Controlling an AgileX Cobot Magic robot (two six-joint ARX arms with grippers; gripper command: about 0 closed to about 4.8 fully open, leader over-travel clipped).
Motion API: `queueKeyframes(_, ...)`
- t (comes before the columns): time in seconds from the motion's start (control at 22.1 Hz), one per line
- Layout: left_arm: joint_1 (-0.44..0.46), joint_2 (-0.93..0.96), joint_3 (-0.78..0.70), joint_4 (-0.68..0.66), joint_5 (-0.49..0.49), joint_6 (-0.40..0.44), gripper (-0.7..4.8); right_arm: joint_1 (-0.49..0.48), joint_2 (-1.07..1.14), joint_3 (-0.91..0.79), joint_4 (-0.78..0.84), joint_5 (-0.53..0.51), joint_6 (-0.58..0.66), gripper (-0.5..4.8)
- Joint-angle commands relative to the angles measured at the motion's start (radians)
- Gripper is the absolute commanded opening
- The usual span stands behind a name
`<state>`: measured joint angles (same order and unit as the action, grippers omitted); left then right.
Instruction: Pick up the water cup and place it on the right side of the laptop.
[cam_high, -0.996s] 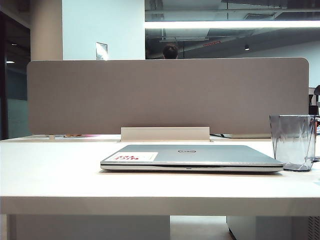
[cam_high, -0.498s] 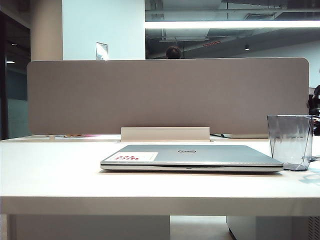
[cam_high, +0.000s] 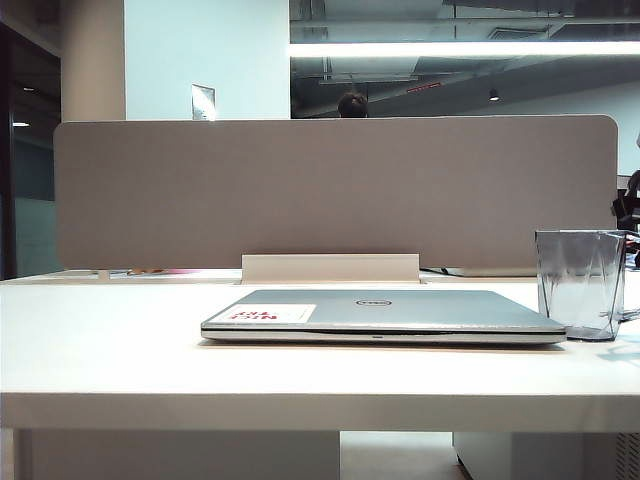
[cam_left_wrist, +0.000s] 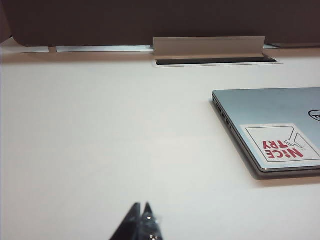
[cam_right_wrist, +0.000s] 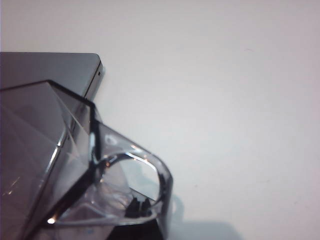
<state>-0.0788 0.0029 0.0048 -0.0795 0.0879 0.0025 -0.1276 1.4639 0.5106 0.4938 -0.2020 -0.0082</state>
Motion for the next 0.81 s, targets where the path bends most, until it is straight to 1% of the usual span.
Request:
queueKeyframes(0.05, -0.002, 0.001, 0.003, 0.006, 0.005, -0.003, -0.04, 0.002, -0.015, 0.004, -0.026, 0.001, -0.002, -0.09)
queueKeyframes(0.14, -0.002, 0.001, 0.003, 0.006, 0.005, -0.003, -0.04, 0.001, -0.043, 0.003, -0.069, 0.002, -0.003, -0.09)
queueKeyframes(0.23, -0.002, 0.001, 0.003, 0.006, 0.005, -0.003, -0.04, 0.000, -0.089, 0.003, -0.124, 0.028, -0.003, -0.09)
queueKeyframes(0.36, -0.002, 0.001, 0.003, 0.005, 0.005, -0.003, -0.04, 0.000, -0.137, 0.002, -0.176, 0.029, 0.001, -0.09)
queueKeyframes(0.45, -0.002, 0.001, 0.003, 0.005, 0.006, -0.003, -0.04, 0.001, -0.200, 0.001, -0.245, 0.031, 0.011, -0.09)
queueKeyframes(0.54, -0.002, 0.001, 0.003, 0.005, 0.006, -0.003, -0.04, 0.001, -0.251, -0.010, -0.273, 0.042, 0.011, -0.09)
queueKeyframes(0.77, -0.002, 0.001, 0.003, 0.005, 0.006, -0.004, -0.04, 0.002, -0.545, -0.124, -0.281, 0.054, 0.062, -0.09)
queueKeyframes(0.81, -0.002, 0.001, 0.003, 0.005, 0.006, -0.004, -0.04, 0.002, -0.568, -0.131, -0.280, 0.054, 0.068, -0.09)
